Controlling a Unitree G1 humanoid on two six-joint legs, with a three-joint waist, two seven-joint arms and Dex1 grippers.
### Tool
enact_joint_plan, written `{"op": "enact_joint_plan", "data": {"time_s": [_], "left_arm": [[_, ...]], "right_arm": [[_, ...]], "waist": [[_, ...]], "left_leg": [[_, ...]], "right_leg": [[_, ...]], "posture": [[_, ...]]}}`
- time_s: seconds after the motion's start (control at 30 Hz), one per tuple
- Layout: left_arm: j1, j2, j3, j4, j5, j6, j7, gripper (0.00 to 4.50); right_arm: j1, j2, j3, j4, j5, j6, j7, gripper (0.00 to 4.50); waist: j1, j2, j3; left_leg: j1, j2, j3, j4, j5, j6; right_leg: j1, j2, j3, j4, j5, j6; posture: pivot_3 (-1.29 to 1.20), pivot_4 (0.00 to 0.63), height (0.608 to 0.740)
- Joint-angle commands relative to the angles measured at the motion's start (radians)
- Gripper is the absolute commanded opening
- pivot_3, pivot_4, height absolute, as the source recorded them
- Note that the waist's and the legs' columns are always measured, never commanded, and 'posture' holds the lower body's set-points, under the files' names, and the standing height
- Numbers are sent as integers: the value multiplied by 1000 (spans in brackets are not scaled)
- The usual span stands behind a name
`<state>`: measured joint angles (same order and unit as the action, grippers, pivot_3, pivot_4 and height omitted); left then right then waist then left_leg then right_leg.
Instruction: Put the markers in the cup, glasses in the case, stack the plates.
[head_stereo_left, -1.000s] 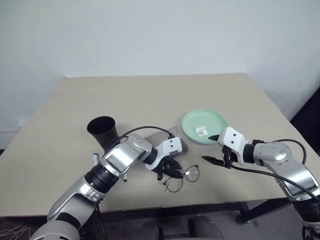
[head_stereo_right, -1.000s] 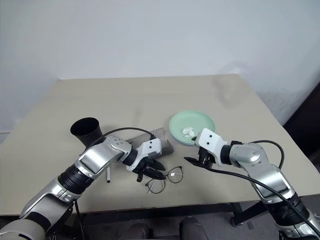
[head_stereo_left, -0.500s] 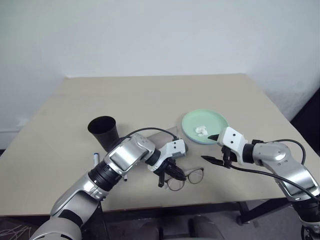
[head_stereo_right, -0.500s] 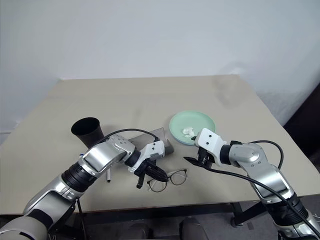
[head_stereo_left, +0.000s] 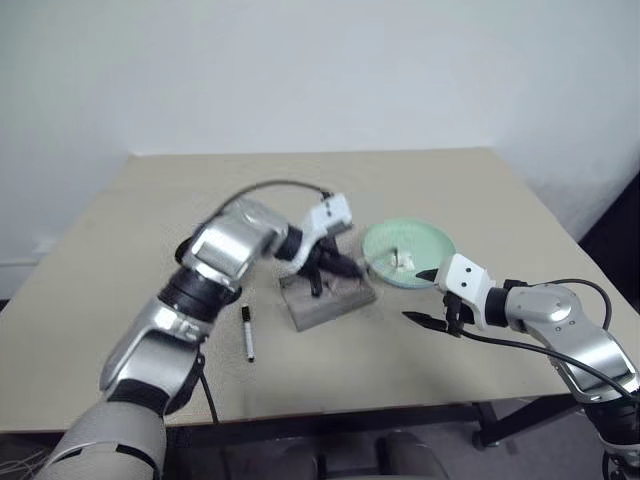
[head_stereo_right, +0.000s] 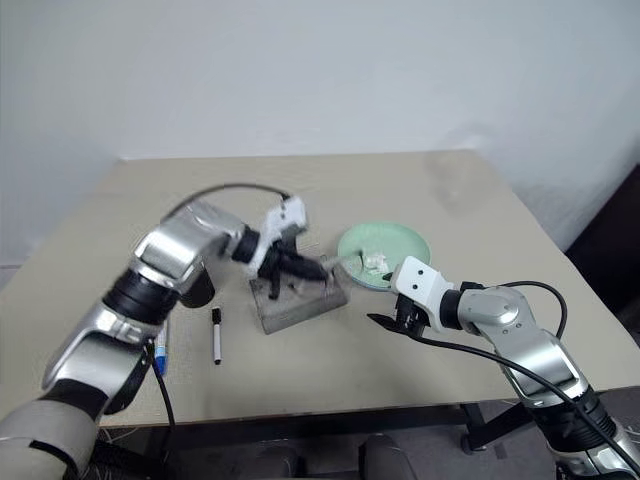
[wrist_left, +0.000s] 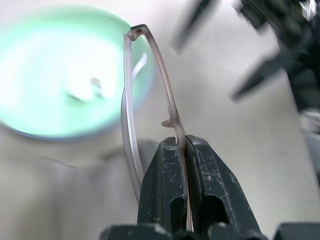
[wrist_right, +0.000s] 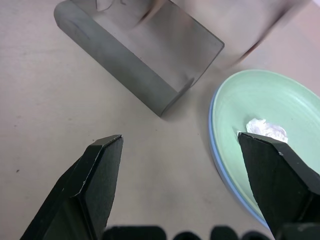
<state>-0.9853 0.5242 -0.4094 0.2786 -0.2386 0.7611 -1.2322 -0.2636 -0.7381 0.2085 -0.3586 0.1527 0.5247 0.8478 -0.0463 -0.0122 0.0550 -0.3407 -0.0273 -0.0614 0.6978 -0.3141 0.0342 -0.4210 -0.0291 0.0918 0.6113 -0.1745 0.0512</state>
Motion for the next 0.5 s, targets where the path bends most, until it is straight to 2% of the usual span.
{"op": "enact_joint_plan", "data": {"time_s": [0.03,0.23,0.5], "left_arm": [[-50,10,-2,131,69,-110,-12,56],[-67,-7,-49,294,166,-235,-60,56],[1,-16,-88,303,228,-287,-117,56]], "right_arm": [[-25,6,-21,-1,-7,-18,-8,3996],[-35,12,-18,9,-11,-24,-7,3996],[-29,17,-20,2,-13,-23,-10,3996]], "waist": [[0,0,0],[1,0,0],[1,0,0]], "left_leg": [[0,0,0,0,0,0],[-1,-1,-1,-1,0,0],[-2,-1,-1,-1,-1,1]], "right_leg": [[0,0,0,0,0,0],[-1,0,0,-1,0,0],[-1,0,1,-1,0,1]], "posture": [[0,0,740],[0,0,740],[0,0,740]]}}
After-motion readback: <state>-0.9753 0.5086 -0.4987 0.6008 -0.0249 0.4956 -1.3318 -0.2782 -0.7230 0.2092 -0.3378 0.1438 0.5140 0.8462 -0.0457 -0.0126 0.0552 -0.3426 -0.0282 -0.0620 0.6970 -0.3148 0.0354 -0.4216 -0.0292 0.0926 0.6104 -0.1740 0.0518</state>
